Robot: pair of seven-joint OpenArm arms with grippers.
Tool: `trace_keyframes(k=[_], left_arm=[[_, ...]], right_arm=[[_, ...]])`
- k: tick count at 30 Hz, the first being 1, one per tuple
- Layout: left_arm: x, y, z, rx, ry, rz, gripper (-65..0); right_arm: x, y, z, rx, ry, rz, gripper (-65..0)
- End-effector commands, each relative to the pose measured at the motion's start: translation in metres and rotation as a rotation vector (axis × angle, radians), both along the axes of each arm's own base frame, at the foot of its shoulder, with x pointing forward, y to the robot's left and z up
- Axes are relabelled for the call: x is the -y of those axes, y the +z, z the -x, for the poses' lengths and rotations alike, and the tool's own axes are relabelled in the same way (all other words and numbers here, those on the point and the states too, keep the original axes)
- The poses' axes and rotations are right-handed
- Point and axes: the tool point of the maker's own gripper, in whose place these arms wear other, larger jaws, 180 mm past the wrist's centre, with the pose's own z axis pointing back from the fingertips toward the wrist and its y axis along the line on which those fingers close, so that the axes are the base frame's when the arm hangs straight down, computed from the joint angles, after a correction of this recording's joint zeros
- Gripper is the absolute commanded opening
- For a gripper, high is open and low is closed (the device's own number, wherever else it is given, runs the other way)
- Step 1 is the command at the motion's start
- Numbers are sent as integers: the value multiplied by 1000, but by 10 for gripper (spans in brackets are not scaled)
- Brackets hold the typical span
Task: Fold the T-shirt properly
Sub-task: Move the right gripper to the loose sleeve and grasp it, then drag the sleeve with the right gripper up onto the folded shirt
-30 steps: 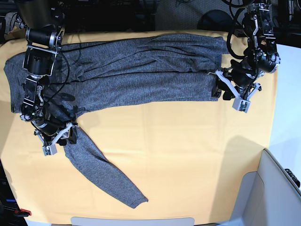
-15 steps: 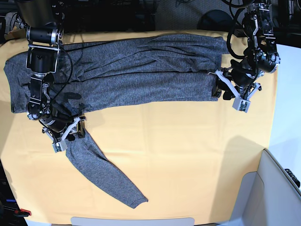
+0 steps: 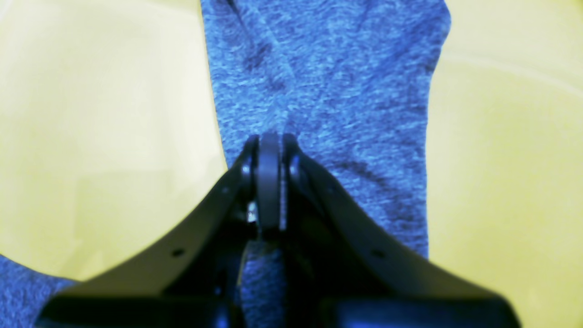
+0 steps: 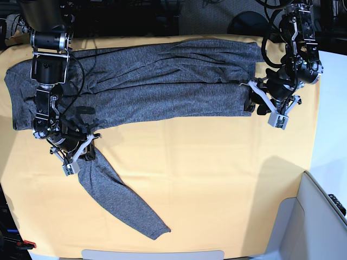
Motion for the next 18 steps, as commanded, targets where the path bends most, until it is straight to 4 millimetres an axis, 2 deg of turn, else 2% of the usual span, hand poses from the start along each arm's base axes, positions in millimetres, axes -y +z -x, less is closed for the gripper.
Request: trace_keyframes(k=[1,3,10,18], left_arm=[[-1,11,-6,44,-1,2,-410],[-1,11,-7,45,-1,3,-410],[-1,11,-7,46,1,3,-410],[-2,11,-7,46,2,4,-410]], right_arm=[[4,28,-16,81,1,2,-650],[1,41,-18,119,13,13,-650],[-18,77,0,257,81,70,-650],[-36,101,49,355,159,139,-650]])
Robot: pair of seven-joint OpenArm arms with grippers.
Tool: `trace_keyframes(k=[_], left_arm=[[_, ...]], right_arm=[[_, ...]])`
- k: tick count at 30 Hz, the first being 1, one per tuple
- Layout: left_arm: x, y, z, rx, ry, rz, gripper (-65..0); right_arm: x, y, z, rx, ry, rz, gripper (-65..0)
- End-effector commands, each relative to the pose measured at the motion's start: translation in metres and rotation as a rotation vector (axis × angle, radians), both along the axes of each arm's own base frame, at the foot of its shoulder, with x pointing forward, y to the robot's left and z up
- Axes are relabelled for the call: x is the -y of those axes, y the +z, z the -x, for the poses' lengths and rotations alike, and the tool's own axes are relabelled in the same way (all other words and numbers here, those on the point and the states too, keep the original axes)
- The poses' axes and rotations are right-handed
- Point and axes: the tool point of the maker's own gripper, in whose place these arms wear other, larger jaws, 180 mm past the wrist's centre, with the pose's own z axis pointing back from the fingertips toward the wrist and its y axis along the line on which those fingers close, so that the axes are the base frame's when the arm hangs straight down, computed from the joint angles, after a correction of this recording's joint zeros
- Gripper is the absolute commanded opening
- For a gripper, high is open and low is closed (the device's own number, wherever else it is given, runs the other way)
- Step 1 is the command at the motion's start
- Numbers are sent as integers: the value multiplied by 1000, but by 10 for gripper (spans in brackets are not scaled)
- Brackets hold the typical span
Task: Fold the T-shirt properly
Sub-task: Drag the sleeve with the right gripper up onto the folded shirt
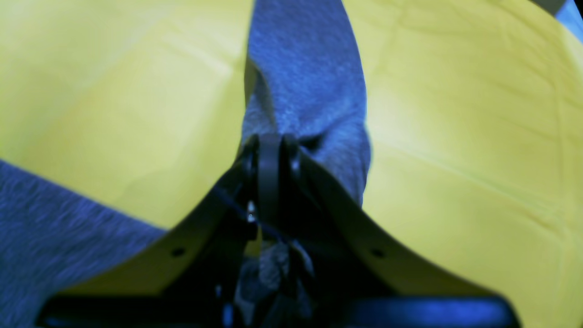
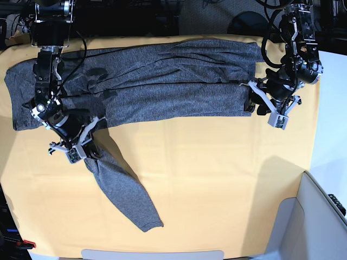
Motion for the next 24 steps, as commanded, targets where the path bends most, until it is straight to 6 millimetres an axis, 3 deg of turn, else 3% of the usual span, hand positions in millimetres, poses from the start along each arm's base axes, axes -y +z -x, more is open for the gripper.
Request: trace_keyframes(k=[1,7,12,24], left_arm=[[-2,11,-7,43,1,2,-410],[-2,11,-7,45,1,2,-410],[-1,12,-7,47,-1,3,-410],[-1,11,-7,46,-2,0,-410]], right_arm=[[3,22,1,66,16,12,-650],[-16,41,58,117,122,102,-650],[-29,41,98,102,190,139,-650],[-30,-6,159,-88,239,143,-650]])
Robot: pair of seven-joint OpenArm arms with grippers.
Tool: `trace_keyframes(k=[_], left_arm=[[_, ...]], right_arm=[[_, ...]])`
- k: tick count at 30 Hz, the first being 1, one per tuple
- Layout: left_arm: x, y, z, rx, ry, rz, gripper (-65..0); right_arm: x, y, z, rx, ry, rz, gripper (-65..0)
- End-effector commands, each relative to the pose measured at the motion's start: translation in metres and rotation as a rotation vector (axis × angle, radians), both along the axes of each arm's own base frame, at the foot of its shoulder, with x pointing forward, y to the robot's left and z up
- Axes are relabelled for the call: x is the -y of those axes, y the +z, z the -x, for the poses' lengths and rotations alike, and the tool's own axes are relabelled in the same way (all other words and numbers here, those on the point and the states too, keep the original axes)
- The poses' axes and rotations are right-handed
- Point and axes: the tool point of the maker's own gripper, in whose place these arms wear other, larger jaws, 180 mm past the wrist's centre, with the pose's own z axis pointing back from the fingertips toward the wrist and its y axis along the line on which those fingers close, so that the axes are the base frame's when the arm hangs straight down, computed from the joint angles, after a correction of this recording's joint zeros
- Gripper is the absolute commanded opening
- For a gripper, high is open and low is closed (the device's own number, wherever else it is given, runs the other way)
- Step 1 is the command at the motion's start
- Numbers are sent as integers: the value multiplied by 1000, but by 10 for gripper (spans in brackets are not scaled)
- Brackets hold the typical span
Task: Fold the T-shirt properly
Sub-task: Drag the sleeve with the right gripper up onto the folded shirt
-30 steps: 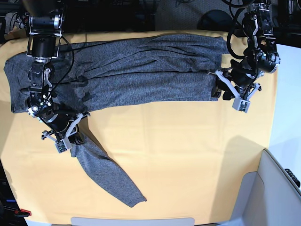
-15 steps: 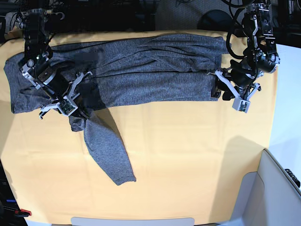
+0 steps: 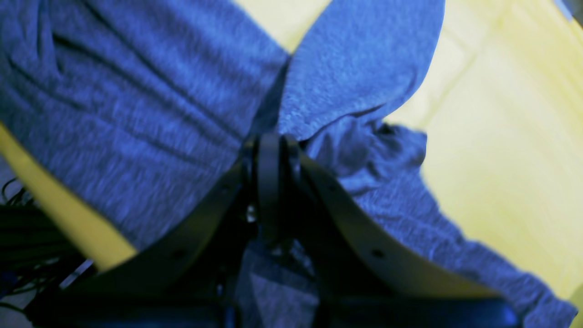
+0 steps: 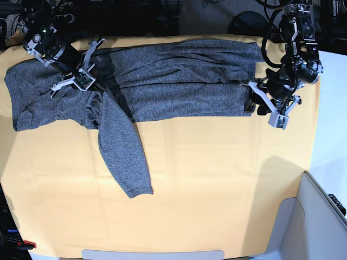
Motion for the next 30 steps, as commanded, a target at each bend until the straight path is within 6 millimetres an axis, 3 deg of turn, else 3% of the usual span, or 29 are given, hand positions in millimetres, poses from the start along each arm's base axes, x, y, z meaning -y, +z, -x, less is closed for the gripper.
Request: trace_keyframes(k=[1,10,14,16,19,23,30], left_arm=[[0,11,-7,45,-5,-2,-410],[5,10,-7,44,0,20,-410],[6,10,-7,43,-1,20,-410],[6,10,-7,43,-1,20,-410],[6,10,-7,43,-1,20,-410],[6,10,-7,44,-2,22,-410],[6,10,-7,43,-1,20,-410]], right_arm=[[-4,9,0,27,12,-28,-650],[-3,-8,18,-43,9,-27,-650],[2,-27,23,-108,-5,-4,-646],[3,-37,23,-157,7,55,-605],[-2,-43,21,-189,22,94,-495],[-10,-39,16,-171,29,77,-379],[-26,-11,-21,-59,6,16,-375]])
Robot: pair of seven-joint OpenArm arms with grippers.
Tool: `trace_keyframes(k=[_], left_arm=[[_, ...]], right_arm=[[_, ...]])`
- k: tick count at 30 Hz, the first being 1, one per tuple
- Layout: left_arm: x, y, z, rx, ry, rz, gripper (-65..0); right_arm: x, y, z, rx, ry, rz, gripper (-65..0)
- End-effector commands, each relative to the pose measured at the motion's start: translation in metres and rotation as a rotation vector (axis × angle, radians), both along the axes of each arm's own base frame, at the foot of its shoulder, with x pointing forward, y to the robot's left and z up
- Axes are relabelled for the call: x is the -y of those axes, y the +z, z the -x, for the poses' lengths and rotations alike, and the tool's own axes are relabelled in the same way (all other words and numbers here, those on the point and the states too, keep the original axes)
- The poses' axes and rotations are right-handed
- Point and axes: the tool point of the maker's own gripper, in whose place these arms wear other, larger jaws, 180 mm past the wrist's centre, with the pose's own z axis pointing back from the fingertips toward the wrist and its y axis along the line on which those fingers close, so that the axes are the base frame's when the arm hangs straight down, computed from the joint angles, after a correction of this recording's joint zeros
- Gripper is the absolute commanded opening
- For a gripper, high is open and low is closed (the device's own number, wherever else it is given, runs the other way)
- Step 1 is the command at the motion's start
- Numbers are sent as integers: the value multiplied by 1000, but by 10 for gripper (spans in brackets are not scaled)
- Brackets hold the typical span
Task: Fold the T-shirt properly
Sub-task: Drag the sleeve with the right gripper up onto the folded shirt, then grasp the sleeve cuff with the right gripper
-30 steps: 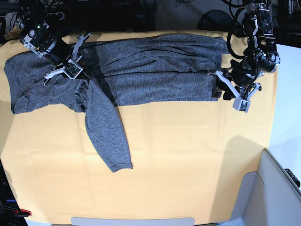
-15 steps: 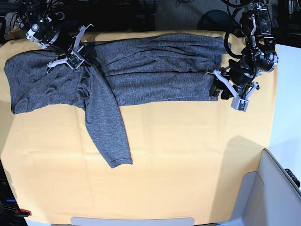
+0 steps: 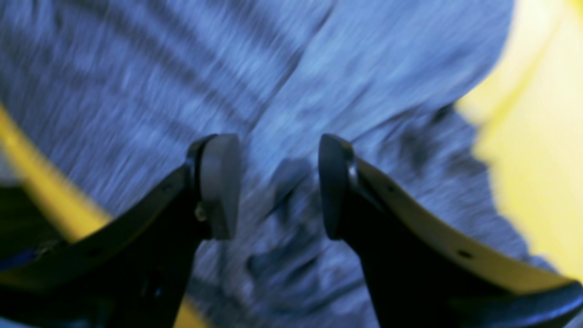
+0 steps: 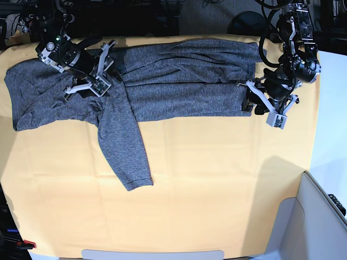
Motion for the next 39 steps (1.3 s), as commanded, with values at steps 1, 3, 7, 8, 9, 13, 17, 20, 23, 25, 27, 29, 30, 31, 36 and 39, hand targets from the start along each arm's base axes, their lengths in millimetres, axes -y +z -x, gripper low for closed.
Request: trace_keyframes(k=[1,3,7,8,9,13,17,20,23,25,27,29,30,31,36,39], left_arm=[[-1,11,-7,42,-3,-2,-410],[-1,11,-6,41,-4,-3,-410],[-1,10,-6,38,-4,-2,-410],[-1,10,-6,38,-4,-2,-410],[-1,10,-6,37,-5,-2,-410],[-1,10,-5,35,-4,-1,-410],[-1,10,-5,35,-4,-2,-410],[-1,8,-5,29,-2,0,-410],[-3,0,-4,7,5,6,-410],[-4,-5,-3,-9,10,12,-410],[-2,-9,-2,-19,16,25,-410],[-2,-10,-2,-21,16,26,-410],[-2,-10,-2,-21,16,26,-410],[-2,-10,-2,-21,16,26,-410],[-2,-10,-1,-22,16,25,-410],[-2,-10,-1,-22,16,25,-410]], right_arm=[[-9,20,-12,69,7,-46,-375],[-17,37,-26,126,4,-72,-377],[-26,69,-61,237,0,-108,-419],[-29,78,-70,264,-4,-119,-434],[-31,83,-78,283,-11,-132,-449],[-29,89,-116,316,-167,-180,-477],[-21,80,-152,330,-403,-170,-476],[-37,79,-169,387,-458,-63,-476],[-61,79,-180,453,-459,60,-475],[-75,76,-186,482,-459,135,-475],[-88,69,-191,495,-457,211,-475],[-92,57,-195,491,-450,285,-475],[-88,47,-196,484,-441,344,-475],[-86,39,-198,479,-428,392,-475],[-76,13,-206,451,-438,481,-475],[-72,7,-214,426,-477,457,-475]])
